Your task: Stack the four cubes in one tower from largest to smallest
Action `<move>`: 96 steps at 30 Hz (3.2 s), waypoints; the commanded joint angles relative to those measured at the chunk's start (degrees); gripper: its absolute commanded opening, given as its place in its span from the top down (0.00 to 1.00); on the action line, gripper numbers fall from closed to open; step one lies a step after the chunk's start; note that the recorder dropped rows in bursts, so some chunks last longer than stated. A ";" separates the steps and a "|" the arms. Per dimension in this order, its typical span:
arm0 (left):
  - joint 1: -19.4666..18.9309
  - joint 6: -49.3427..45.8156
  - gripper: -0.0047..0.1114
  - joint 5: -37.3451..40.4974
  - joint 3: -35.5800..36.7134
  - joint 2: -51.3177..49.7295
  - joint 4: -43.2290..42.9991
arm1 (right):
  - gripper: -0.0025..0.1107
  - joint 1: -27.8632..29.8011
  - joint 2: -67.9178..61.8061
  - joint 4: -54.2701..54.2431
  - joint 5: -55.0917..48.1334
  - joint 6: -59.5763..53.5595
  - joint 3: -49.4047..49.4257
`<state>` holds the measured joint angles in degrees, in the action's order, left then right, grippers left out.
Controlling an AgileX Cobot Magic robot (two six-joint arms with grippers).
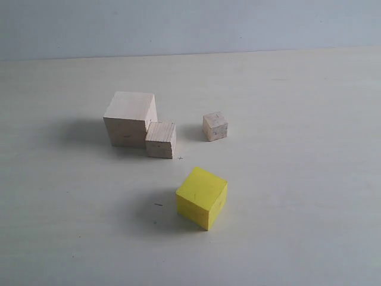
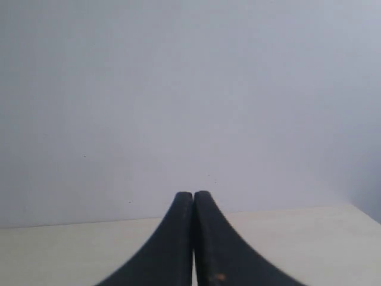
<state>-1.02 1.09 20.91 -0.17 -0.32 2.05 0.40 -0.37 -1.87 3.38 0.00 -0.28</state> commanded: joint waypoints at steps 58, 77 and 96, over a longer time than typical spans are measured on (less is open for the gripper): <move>31.29 -8.79 0.96 9.96 -52.49 -71.41 8.79 | 0.98 -26.75 -63.60 -8.64 -37.43 -1.36 -47.03; 20.06 -12.88 0.96 11.33 -62.04 -89.83 8.65 | 0.98 -26.75 -63.60 -8.49 -41.05 -1.48 -47.03; 14.21 -17.02 0.96 21.45 -84.30 -117.33 14.98 | 0.98 -26.75 -63.74 -10.31 -41.40 -0.32 -47.03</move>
<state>13.25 -14.94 40.99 -82.90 -114.71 13.90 -26.29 -64.05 -11.83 -38.13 -0.86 -46.86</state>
